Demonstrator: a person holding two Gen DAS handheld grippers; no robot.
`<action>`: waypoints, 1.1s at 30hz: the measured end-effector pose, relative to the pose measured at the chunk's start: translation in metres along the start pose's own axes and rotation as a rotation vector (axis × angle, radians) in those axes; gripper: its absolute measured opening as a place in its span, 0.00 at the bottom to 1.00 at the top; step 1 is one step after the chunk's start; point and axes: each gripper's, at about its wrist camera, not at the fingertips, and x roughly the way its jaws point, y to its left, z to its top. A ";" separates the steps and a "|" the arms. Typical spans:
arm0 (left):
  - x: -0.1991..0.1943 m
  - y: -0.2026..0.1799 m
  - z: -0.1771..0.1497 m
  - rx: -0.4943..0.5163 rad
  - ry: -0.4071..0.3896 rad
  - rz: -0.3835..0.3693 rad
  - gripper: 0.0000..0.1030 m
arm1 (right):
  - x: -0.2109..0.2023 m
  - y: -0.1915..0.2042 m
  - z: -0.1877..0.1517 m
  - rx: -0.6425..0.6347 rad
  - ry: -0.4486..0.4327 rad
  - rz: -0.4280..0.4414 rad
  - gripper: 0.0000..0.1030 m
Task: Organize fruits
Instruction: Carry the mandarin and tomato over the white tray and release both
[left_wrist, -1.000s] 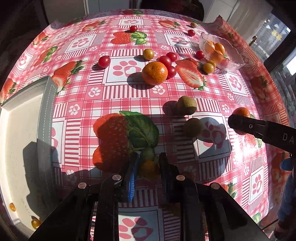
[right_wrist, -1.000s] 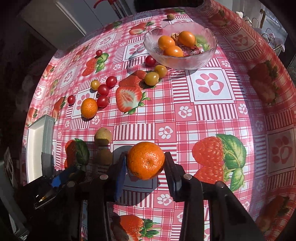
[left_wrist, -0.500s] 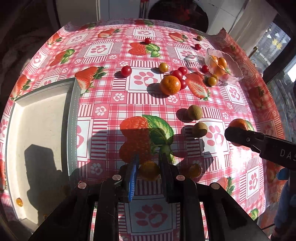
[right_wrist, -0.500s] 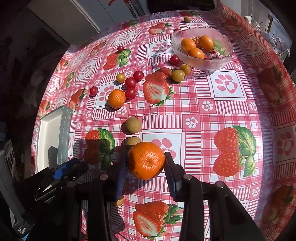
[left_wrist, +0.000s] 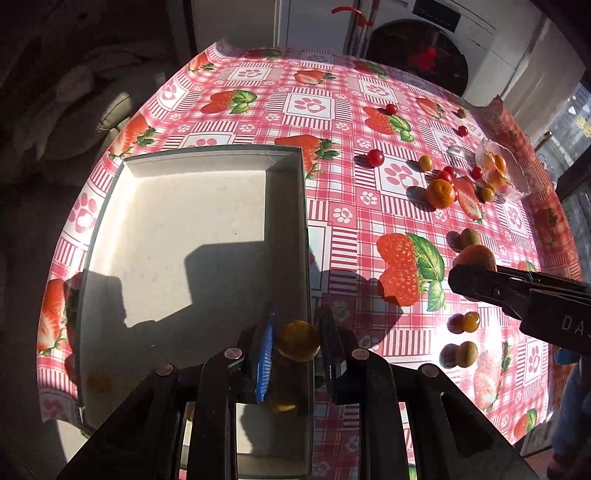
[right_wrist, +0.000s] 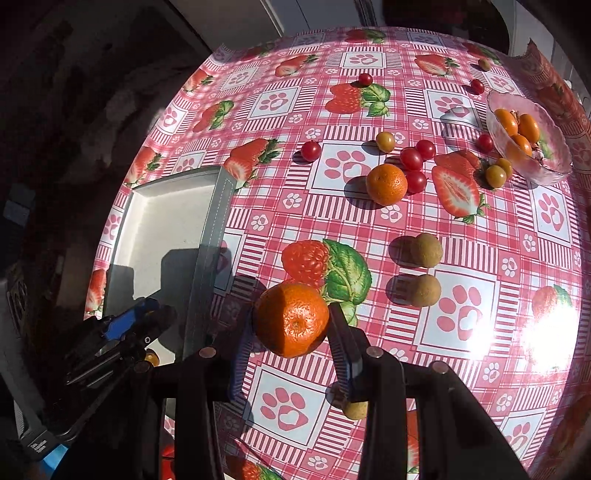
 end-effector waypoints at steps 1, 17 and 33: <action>-0.001 0.008 -0.002 -0.013 -0.001 0.008 0.24 | 0.004 0.009 0.001 -0.015 0.005 0.008 0.42; 0.006 0.102 -0.031 -0.151 0.039 0.110 0.24 | 0.060 0.121 -0.003 -0.203 0.104 0.094 0.42; 0.027 0.109 -0.045 -0.140 0.107 0.153 0.25 | 0.117 0.142 -0.016 -0.315 0.209 0.012 0.42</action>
